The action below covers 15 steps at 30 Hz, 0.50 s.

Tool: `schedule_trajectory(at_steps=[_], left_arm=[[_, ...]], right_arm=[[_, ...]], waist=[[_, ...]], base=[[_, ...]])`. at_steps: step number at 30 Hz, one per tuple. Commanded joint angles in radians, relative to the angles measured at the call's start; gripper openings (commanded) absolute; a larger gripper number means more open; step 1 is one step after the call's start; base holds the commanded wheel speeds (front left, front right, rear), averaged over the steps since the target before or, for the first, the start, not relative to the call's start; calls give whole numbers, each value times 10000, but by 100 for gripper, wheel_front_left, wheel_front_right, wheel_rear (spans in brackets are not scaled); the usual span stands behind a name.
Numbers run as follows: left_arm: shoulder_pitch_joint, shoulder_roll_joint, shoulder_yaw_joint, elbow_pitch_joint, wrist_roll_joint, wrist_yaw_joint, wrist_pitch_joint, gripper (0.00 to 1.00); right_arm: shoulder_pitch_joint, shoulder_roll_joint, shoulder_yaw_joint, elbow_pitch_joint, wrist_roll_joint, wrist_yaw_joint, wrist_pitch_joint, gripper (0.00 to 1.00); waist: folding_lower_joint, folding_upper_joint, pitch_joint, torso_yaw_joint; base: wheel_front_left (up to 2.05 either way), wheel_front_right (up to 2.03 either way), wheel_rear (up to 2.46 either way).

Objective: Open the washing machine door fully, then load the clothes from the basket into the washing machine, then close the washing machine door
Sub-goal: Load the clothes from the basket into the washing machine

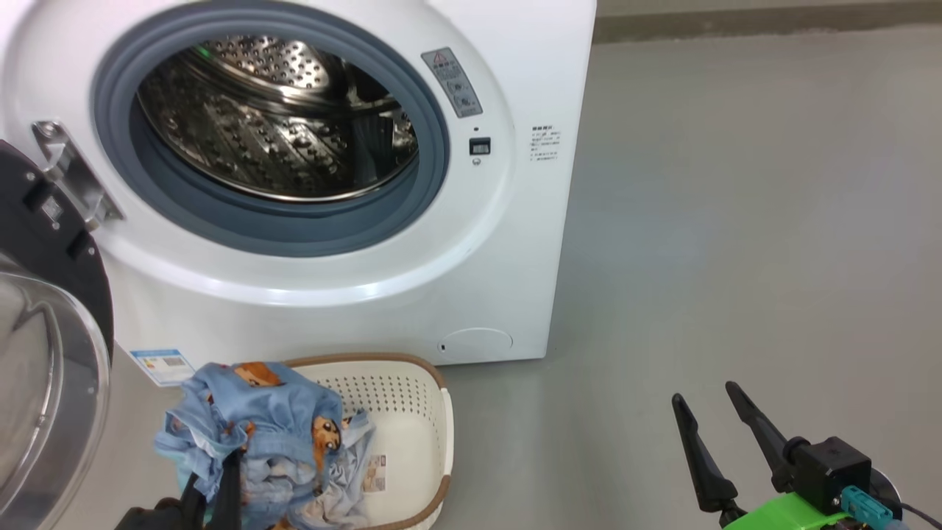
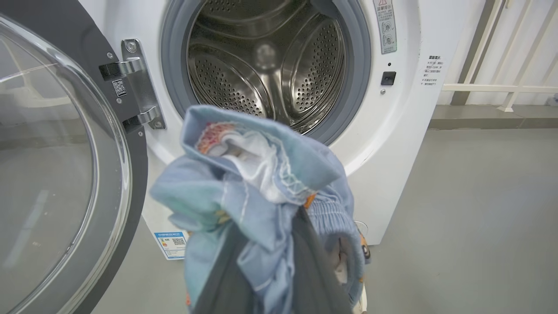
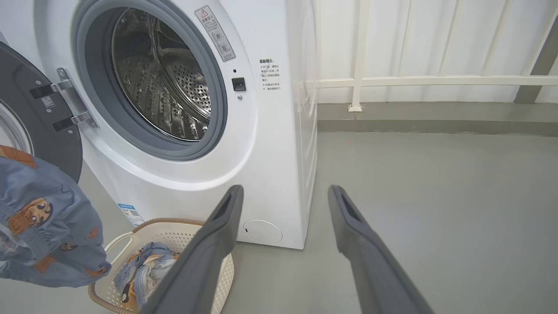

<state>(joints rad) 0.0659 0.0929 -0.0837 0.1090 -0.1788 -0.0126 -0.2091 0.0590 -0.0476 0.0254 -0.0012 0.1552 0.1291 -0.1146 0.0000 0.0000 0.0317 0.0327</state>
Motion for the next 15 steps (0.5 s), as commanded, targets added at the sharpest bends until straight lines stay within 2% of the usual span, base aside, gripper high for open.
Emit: schedule_trajectory(at_steps=[1,15], left_arm=[[-124,115,308,-400,30,104,44,0],[124,195,196,-687,-61,236,275,0]], right_arm=[[-39,-26,233,-315,-47,16,29,100],[190,-26,212,-441,62,16,95,100]], waist=[[0,0,-175,-8],[0,0,-422,25]], base=[[0,0,0],[0,0,0]])
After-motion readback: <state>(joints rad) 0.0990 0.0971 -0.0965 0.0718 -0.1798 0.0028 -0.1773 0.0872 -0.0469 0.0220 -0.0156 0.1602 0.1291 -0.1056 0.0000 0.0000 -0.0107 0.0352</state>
